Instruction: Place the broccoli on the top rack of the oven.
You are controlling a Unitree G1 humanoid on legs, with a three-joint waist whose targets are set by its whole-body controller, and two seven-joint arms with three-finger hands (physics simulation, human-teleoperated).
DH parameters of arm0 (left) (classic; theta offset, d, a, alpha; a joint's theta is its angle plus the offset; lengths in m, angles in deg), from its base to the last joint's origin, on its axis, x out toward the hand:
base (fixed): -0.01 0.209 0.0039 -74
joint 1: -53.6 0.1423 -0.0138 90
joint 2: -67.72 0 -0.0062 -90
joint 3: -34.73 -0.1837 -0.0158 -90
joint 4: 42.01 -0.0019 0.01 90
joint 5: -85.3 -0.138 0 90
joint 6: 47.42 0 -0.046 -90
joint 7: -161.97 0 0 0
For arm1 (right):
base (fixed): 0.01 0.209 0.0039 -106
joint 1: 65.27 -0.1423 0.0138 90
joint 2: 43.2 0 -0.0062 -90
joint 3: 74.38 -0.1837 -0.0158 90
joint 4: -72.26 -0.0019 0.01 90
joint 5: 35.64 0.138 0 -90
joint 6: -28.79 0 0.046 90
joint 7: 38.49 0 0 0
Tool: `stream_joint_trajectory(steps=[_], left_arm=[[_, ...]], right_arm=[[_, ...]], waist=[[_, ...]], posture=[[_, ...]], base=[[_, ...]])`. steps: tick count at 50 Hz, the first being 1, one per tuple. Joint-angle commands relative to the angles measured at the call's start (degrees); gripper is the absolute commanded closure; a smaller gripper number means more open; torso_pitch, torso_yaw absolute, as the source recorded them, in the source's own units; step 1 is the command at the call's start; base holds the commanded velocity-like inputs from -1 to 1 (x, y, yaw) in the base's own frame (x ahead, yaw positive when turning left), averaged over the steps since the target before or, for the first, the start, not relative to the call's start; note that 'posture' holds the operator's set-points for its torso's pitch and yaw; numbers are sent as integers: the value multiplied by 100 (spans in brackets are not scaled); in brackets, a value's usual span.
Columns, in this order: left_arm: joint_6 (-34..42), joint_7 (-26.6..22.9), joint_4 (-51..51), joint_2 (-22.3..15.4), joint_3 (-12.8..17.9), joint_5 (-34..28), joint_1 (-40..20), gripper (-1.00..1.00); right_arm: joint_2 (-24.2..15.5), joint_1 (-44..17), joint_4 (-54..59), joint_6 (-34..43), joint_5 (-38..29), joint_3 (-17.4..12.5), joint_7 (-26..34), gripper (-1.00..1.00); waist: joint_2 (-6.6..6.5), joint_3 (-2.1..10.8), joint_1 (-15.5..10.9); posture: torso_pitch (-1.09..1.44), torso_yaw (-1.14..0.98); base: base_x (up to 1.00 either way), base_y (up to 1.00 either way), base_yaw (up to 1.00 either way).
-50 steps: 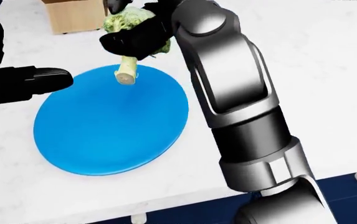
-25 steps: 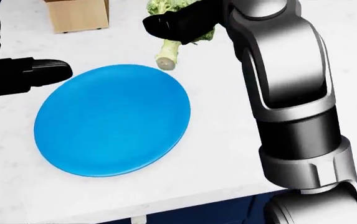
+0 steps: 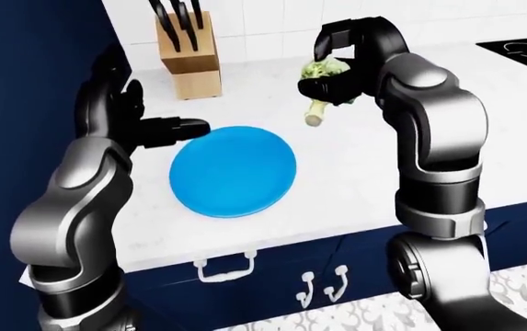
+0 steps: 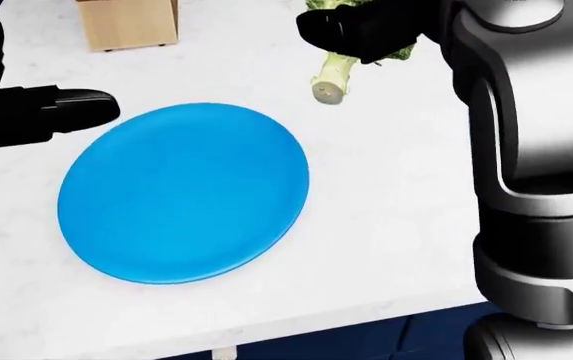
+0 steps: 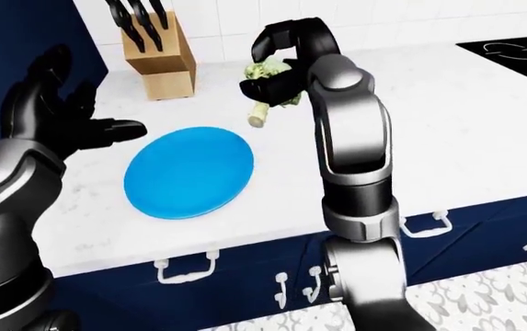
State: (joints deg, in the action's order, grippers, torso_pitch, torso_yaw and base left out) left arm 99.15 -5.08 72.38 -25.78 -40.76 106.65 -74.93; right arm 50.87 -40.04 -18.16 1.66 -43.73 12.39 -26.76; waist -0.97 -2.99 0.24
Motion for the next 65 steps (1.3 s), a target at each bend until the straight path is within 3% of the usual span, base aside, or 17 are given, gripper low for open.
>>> stream_joint_trajectory(steps=[1,2,7,12,15,26,30,31,33,38,43,45,51,56,57,59,65], left_arm=[[-180,1,155,-69,54,-10,-175,-100],[-163,13,177,-55,50,-3,-171,-100],[-293,-1,73,28,-48,-86,-152,-100],[-337,-16,52,70,-54,-115,-130,-100],[-361,-39,24,53,-39,-119,-137,-100],[-284,-35,-5,-1,-16,-87,-246,-100],[-251,-26,36,-9,13,-64,-227,-100],[-244,-20,42,-10,9,-63,-224,-100],[-250,-22,16,-24,14,-59,-248,-100],[-249,-2,35,-2,-16,-55,-245,-100],[-236,5,51,7,-20,-54,-239,-100],[-218,7,71,6,-13,-45,-240,-100],[-264,-9,36,7,-22,-58,-230,-100],[-329,-32,-22,11,-25,-82,-219,-100],[-331,-31,-22,11,-26,-84,-218,-100],[-370,-41,-44,22,-49,-102,-203,-100],[-351,-43,-76,16,-50,-111,-263,-100]], right_arm=[[-79,-184,-215,-80,-12,-52,8,100],[-92,-159,-241,-66,-8,-65,9,100],[-130,-80,-345,-25,14,-99,-16,100],[-87,-100,-291,-76,49,-83,-90,100],[-92,-107,-254,-100,52,-67,-102,100],[-50,13,-248,-160,38,-37,-120,100],[-56,-49,-190,-183,35,-41,-118,100],[-65,-61,-174,-185,36,-54,-116,100],[-86,-100,-151,-178,31,-50,-99,100],[-68,-11,-240,-159,22,-52,-94,100],[-73,1,-275,-130,22,-55,-90,100],[-67,13,-298,-120,19,-57,-98,100],[-61,42,-325,-112,13,-40,-94,100],[-39,85,-356,-107,12,-44,-100,100],[-41,89,-374,-92,12,-43,-97,100],[-57,114,-388,-103,13,-56,-92,100],[-50,88,-320,-136,25,-46,-93,100]], waist=[[-16,166,0],[-20,296,-5],[-252,322,4],[44,216,-42],[479,368,-71],[-105,183,-122],[-491,227,-74],[-308,211,-107],[-409,275,-36],[-183,264,-37],[398,378,-115],[310,230,-72],[-51,163,-82],[-498,257,-36],[-345,217,-57],[-383,231,-6],[-84,246,-16]], posture=[[0,0],[0,0],[0,0],[0,0],[0,0],[0,0],[0,0],[0,0],[0,0],[0,0],[0,0],[0,0],[0,0],[0,0],[0,0],[0,0],[0,0]], base=[[0,0,0],[0,-20,0],[0,-28,0],[0,-28,0],[0,-27,0],[0,-27,0],[0,-23,0],[0,-23,0],[0,-23,0],[0,-24,0],[0,-24,0],[0,-24,0],[0,-23,0],[0,-16,0],[0,-14,0],[0,-12,0],[0,-10,0]])
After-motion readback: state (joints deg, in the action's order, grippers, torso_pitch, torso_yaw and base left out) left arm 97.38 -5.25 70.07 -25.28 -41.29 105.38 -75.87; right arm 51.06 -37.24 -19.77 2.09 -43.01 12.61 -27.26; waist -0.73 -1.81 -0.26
